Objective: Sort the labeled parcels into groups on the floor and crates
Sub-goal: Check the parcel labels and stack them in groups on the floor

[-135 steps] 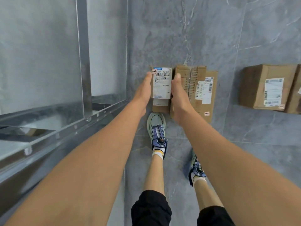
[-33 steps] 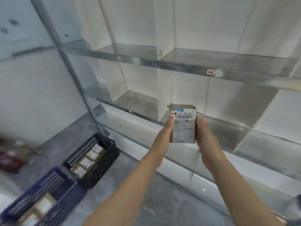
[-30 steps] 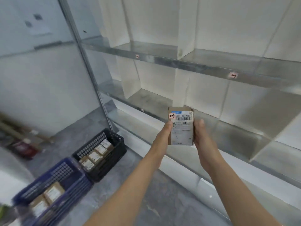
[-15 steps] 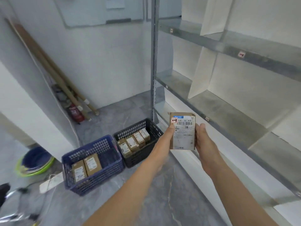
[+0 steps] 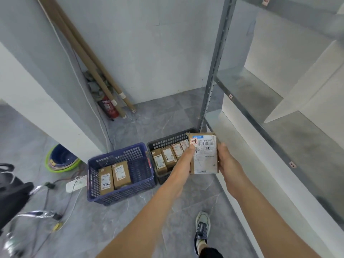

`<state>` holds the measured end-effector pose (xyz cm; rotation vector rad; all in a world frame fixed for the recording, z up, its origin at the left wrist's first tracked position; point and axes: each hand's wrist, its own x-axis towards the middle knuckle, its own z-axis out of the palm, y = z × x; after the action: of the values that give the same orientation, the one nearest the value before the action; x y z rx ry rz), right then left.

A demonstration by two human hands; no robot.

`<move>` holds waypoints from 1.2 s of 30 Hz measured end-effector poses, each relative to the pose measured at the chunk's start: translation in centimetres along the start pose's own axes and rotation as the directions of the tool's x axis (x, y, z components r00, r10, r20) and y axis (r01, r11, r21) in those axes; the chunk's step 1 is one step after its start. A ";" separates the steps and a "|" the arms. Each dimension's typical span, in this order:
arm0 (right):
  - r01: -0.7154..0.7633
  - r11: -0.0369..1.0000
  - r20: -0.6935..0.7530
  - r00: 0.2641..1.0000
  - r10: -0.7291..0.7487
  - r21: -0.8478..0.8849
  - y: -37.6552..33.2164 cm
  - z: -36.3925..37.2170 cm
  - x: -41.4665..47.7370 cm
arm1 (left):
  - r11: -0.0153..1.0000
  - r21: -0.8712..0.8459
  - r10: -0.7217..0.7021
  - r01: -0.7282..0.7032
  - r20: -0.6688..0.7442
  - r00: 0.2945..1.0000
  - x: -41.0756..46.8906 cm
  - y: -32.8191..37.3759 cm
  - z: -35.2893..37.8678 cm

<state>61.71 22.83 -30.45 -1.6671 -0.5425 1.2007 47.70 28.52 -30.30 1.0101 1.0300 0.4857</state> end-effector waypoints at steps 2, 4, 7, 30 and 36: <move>-0.037 0.999 0.033 0.999 0.038 -0.008 -0.2 -0.4 3.9 | 1.000 -0.012 -0.027 0.026 -0.036 0.999 3.2 0.2 0.4; -0.092 0.995 0.063 0.994 0.093 -0.025 -0.4 -0.9 7.6 | 0.997 -0.035 -0.071 0.069 -0.076 0.995 6.3 0.3 0.7; -0.159 0.986 0.103 0.981 0.163 -0.050 -0.4 -1.7 12.5 | 0.988 -0.056 -0.153 0.147 -0.121 0.981 10.6 0.4 1.0; -0.518 0.837 0.048 0.845 0.533 -0.177 9.6 3.2 45.1 | 0.859 -0.097 -0.508 0.502 -0.049 0.860 42.6 -9.2 -7.6; -0.530 0.826 0.023 0.839 0.544 -0.192 16.7 3.2 54.3 | 0.851 -0.107 -0.521 0.515 -0.049 0.852 51.6 -15.4 -7.7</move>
<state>78.41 59.82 -70.41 -2.0125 -0.2257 1.6680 63.38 63.12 -69.24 0.5952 1.2847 0.1197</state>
